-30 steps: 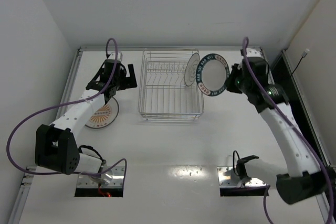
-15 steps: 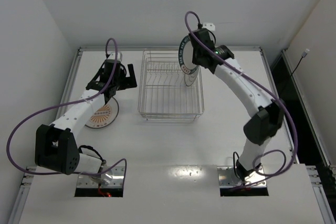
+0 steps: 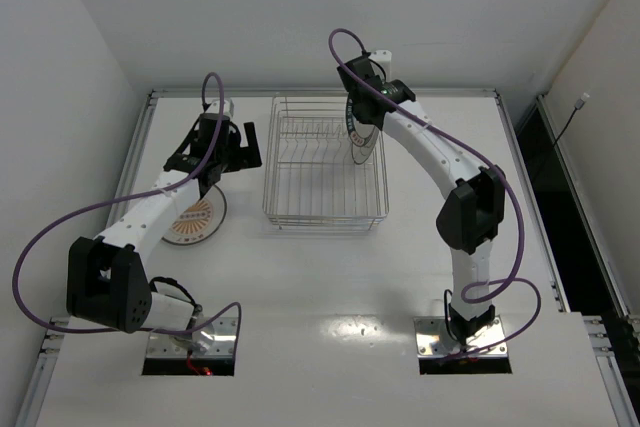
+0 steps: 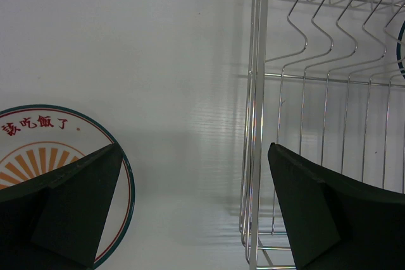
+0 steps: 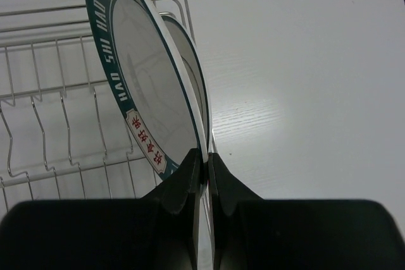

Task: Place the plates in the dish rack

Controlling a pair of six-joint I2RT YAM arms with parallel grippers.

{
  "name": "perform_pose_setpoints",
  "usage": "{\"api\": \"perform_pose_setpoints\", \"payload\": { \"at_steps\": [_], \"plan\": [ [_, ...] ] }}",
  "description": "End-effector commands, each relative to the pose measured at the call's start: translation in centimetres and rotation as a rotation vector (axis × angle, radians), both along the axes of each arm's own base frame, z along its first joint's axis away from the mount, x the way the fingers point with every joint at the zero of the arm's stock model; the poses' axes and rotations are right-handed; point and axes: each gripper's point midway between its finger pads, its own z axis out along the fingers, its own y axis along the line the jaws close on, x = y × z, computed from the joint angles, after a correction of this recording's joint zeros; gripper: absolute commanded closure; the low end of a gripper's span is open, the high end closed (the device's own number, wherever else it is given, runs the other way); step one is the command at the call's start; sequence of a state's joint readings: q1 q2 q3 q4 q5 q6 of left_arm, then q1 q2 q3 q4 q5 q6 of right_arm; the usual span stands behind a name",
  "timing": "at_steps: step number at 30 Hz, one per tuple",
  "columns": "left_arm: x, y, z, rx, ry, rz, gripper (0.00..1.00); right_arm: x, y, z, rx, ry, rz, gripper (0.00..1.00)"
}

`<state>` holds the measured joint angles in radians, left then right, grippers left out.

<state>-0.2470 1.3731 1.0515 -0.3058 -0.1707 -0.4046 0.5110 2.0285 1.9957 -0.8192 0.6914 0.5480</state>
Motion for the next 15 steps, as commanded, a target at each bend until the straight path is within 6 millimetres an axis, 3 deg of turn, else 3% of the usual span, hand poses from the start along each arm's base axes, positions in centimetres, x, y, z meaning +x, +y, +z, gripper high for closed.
{"api": "perform_pose_setpoints", "payload": {
  "at_steps": [1,4,15],
  "plan": [
    [0.4,-0.2,0.3,-0.017,-0.017,-0.002,0.00,0.1,-0.6,2.0,-0.026,-0.081,-0.055,1.00],
    [0.4,-0.2,0.3,-0.017,-0.017,-0.002,0.00,0.1,-1.0,1.7,-0.034,-0.081,-0.083,1.00],
    [0.5,-0.2,0.0,-0.015,-0.008,-0.002,0.00,-0.5,-1.8,3.8,-0.049,-0.140,-0.130,1.00]
  ]
}}
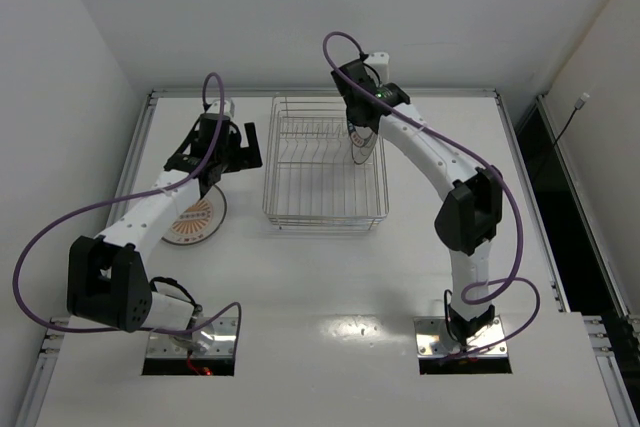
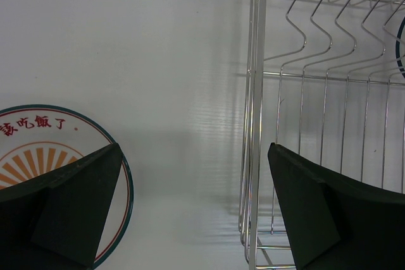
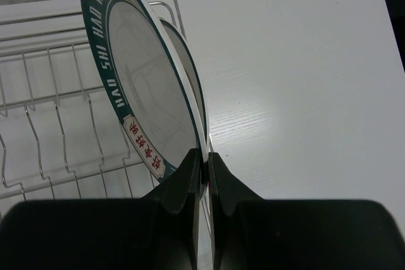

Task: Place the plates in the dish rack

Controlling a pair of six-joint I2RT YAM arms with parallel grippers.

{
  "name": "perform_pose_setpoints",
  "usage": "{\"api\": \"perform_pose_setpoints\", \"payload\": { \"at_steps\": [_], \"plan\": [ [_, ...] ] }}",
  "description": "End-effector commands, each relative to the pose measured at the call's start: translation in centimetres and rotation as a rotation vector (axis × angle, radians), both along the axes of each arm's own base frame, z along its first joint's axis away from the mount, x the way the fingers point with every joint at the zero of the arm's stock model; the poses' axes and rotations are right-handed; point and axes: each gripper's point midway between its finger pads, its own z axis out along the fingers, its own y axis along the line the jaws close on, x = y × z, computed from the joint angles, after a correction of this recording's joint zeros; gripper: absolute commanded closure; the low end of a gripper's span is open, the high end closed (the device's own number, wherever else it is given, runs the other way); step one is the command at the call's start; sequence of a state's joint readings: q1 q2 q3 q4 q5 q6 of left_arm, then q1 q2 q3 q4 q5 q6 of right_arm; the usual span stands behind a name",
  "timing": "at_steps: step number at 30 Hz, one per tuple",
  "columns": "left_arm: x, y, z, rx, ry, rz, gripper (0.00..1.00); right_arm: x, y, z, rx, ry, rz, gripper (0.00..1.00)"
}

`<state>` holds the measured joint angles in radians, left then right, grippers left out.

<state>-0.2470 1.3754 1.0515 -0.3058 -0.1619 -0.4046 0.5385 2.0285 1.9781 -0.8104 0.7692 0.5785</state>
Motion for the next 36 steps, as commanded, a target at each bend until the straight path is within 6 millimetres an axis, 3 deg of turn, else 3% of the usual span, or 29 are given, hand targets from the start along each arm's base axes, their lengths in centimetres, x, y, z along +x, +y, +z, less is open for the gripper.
{"api": "perform_pose_setpoints", "payload": {
  "at_steps": [1,13,18,26,36],
  "plan": [
    [0.5,0.0,0.1,-0.011,-0.012,0.005,0.00,-0.1,-2.0,3.8,-0.017,-0.109,-0.087,1.00],
    [0.5,0.0,-0.3,-0.008,-0.003,0.005,0.00,-1.2,-3.3,4.5,-0.033,-0.143,-0.127,1.00],
    [0.7,-0.1,0.1,-0.011,-0.012,0.005,0.00,-0.9,-2.4,5.3,0.005,-0.179,-0.109,1.00],
    [0.7,-0.1,0.1,-0.011,-0.012,0.005,0.00,-0.5,-0.5,1.6,-0.001,-0.088,-0.054,1.00],
    [0.7,-0.1,0.1,-0.011,-0.012,0.005,0.00,-1.2,3.7,-2.4,0.035,0.000,0.064,1.00]
  ]
}}
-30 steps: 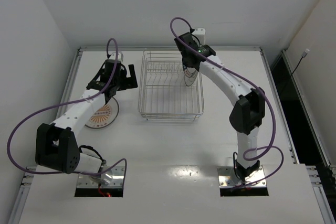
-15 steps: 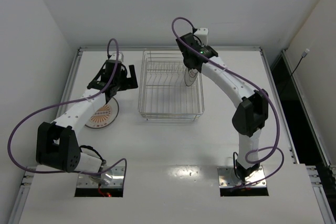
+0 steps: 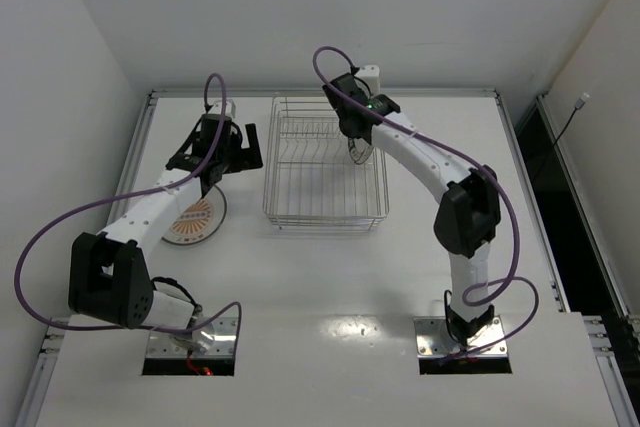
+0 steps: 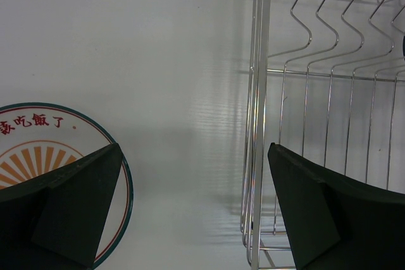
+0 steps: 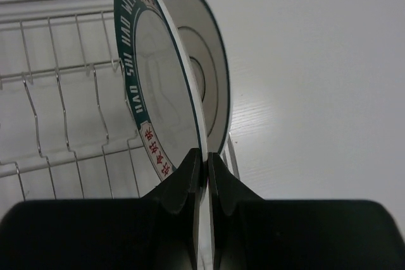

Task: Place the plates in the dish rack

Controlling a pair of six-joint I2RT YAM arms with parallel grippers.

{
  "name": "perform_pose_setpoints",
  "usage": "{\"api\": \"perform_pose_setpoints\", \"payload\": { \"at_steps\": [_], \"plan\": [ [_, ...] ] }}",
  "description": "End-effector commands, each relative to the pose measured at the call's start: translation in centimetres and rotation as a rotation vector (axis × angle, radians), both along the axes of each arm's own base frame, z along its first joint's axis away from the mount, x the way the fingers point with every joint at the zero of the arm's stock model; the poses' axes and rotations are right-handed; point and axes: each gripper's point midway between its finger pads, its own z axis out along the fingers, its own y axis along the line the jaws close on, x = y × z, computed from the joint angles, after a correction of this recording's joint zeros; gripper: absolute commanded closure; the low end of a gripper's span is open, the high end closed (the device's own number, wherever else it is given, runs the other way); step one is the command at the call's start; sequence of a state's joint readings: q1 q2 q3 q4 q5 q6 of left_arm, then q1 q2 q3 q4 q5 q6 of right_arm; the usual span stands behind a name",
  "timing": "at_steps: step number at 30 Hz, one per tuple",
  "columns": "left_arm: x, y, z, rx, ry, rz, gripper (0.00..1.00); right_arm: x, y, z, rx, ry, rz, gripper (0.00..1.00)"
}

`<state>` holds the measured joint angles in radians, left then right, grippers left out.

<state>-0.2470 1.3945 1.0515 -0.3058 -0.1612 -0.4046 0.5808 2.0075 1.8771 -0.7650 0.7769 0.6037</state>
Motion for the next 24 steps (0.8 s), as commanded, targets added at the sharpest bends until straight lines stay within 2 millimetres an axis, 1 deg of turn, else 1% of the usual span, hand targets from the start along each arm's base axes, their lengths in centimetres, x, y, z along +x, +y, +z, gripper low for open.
{"api": "perform_pose_setpoints", "payload": {
  "at_steps": [1,2,4,5,6,7,8,9,10,11,12,13,14,15,16,17,18,19,20,21,22,23,24],
  "plan": [
    [0.6,0.0,0.8,-0.015,-0.030,0.006,0.00,0.2,2.2,-1.1,0.041,-0.006,0.032,1.00],
    [0.6,0.0,0.8,-0.015,-0.030,0.006,0.00,0.0,2.8,-1.2,0.049,0.000,0.049,1.00],
    [0.6,0.0,0.8,-0.015,-0.030,0.006,0.00,-0.6,3.1,-3.3,0.063,0.047,0.055,0.98],
    [0.6,0.0,0.8,-0.015,-0.030,0.006,0.00,-0.6,3.3,-3.6,0.073,0.051,0.063,0.97],
    [0.6,0.0,0.8,-0.015,-0.030,0.006,0.00,-0.9,3.8,-4.2,0.101,0.067,0.076,0.94],
    [0.5,0.0,0.7,-0.013,-0.022,0.006,0.00,-1.3,3.7,-4.6,0.102,0.083,0.083,0.91],
    [0.5,0.2,0.2,-0.004,-0.011,0.014,0.00,-1.1,4.1,-4.8,0.118,0.076,0.091,0.82],
    [0.3,0.4,-0.1,-0.002,0.004,0.028,0.00,-1.5,4.2,-5.2,0.131,0.089,0.104,0.78],
    [0.4,1.0,-0.4,0.026,0.017,0.059,0.00,-1.7,4.3,-4.5,0.149,0.078,0.113,0.73],
    [0.5,1.4,-1.0,0.039,0.038,0.087,0.00,-1.8,4.9,-4.1,0.185,0.064,0.134,0.68],
    [0.6,1.9,-1.0,0.050,0.045,0.122,0.00,-1.9,4.9,-3.4,0.194,0.050,0.149,0.58],
    [0.4,2.5,-1.5,0.077,0.063,0.146,0.00,-2.5,4.4,-3.4,0.185,0.050,0.158,0.52],
    [0.3,3.3,-1.8,0.101,0.077,0.188,0.00,-2.7,4.5,-0.7,0.228,-0.014,0.181,0.44],
    [0.3,3.5,-1.7,0.109,0.075,0.198,0.00,-3.1,4.5,0.4,0.246,-0.033,0.202,0.39],
    [0.2,3.9,-2.1,0.129,0.088,0.213,0.00,-3.9,3.9,0.5,0.242,-0.037,0.208,0.37],
    [0.0,4.1,-2.2,0.133,0.095,0.226,0.00,-4.3,4.2,1.5,0.266,-0.054,0.239,0.35],
    [0.0,4.3,-2.6,0.144,0.109,0.232,0.00,-5.6,3.6,3.1,0.294,-0.085,0.253,0.32],
    [-0.1,4.5,-3.4,0.167,0.146,0.239,0.00,-6.2,3.4,3.9,0.307,-0.097,0.274,0.32],
    [-0.2,4.9,-3.7,0.185,0.160,0.261,0.00,-7.0,3.5,4.4,0.328,-0.103,0.305,0.32],
    [0.0,5.0,-3.8,0.196,0.170,0.268,0.00,-7.9,3.2,3.8,0.335,-0.094,0.316,0.31],
    [-0.2,5.3,-4.6,0.210,0.195,0.280,0.00,-9.0,2.7,5.6,0.367,-0.136,0.334,0.31],
    [-0.4,5.7,-5.6,0.240,0.238,0.299,0.00,-10.5,2.7,3.7,0.382,-0.091,0.368,0.31],
    [-0.6,6.0,-6.2,0.260,0.262,0.305,0.00,-11.0,3.2,4.1,0.432,-0.118,0.395,0.31]
  ]
}}
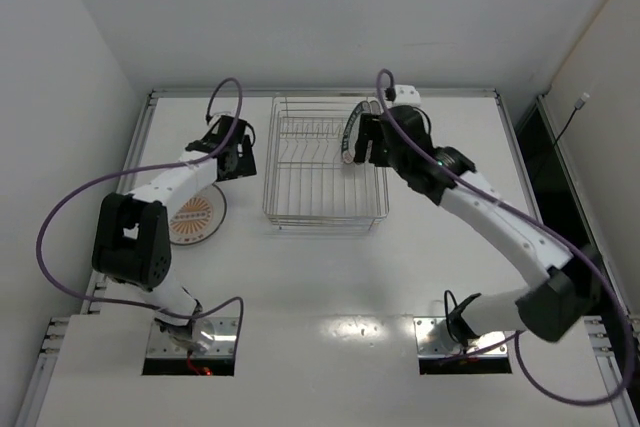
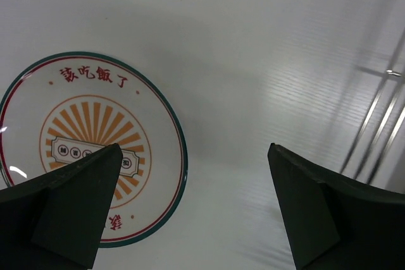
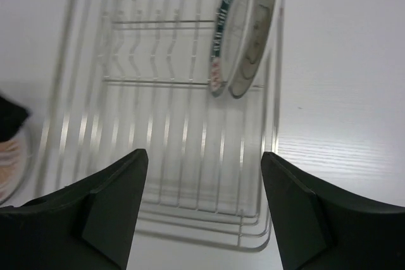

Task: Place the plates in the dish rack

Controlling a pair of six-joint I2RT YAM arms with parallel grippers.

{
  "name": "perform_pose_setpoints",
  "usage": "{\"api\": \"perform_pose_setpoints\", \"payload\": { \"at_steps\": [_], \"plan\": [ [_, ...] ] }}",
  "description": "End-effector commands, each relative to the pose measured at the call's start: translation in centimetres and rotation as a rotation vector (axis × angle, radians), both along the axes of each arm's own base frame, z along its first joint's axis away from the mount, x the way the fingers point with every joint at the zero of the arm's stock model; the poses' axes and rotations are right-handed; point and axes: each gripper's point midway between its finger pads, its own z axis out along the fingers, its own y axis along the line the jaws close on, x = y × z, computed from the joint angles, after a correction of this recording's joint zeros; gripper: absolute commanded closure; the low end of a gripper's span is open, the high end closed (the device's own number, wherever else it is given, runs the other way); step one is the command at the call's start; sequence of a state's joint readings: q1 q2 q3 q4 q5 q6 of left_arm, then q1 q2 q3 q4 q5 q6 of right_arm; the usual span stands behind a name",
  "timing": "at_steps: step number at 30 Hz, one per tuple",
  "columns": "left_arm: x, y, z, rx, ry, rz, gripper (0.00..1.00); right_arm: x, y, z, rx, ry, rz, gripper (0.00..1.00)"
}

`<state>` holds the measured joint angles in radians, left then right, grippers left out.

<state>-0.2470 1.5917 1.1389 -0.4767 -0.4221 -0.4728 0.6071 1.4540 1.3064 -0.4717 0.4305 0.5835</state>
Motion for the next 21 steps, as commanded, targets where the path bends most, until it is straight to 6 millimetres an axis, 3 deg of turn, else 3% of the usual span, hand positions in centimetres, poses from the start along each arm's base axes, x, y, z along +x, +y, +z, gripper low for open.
{"api": "perform_pose_setpoints", "payload": {
  "at_steps": [1,2,6,10,13,16,19,20,21],
  "plan": [
    [-0.1,1.6,-0.8,0.066,0.053,0.095,0.00,-3.0,2.2,1.6,0.166,-0.060,0.159,0.30],
    [-0.5,2.2,-2.2,0.103,0.106,0.116,0.00,-4.1,1.9,-0.4,0.165,-0.033,0.177,0.30],
    [-0.9,2.8,-4.4,0.151,0.197,0.162,0.00,-5.7,1.8,0.1,0.224,-0.069,0.217,0.28],
    [-2.1,3.5,-6.0,0.181,0.249,0.234,0.00,-6.1,1.5,-1.3,0.199,-0.041,0.219,0.27],
    [-2.4,4.2,-6.4,0.208,0.243,0.318,0.07,-6.4,1.6,-2.8,0.199,-0.007,0.219,0.27],
    [-3.3,5.1,-7.1,0.266,0.286,0.368,0.21,-6.6,1.6,-3.0,0.198,0.004,0.226,0.27],
    [-3.5,5.0,-8.1,0.266,0.318,0.362,0.27,-6.7,1.6,-3.3,0.189,0.021,0.225,0.27],
    [-3.6,4.8,-8.6,0.257,0.332,0.357,0.30,-6.3,1.4,-2.7,0.187,0.007,0.221,0.27],
    [-3.4,4.7,-8.8,0.259,0.336,0.357,0.42,-6.2,1.2,-2.7,0.183,0.004,0.214,0.27]
  ]
}}
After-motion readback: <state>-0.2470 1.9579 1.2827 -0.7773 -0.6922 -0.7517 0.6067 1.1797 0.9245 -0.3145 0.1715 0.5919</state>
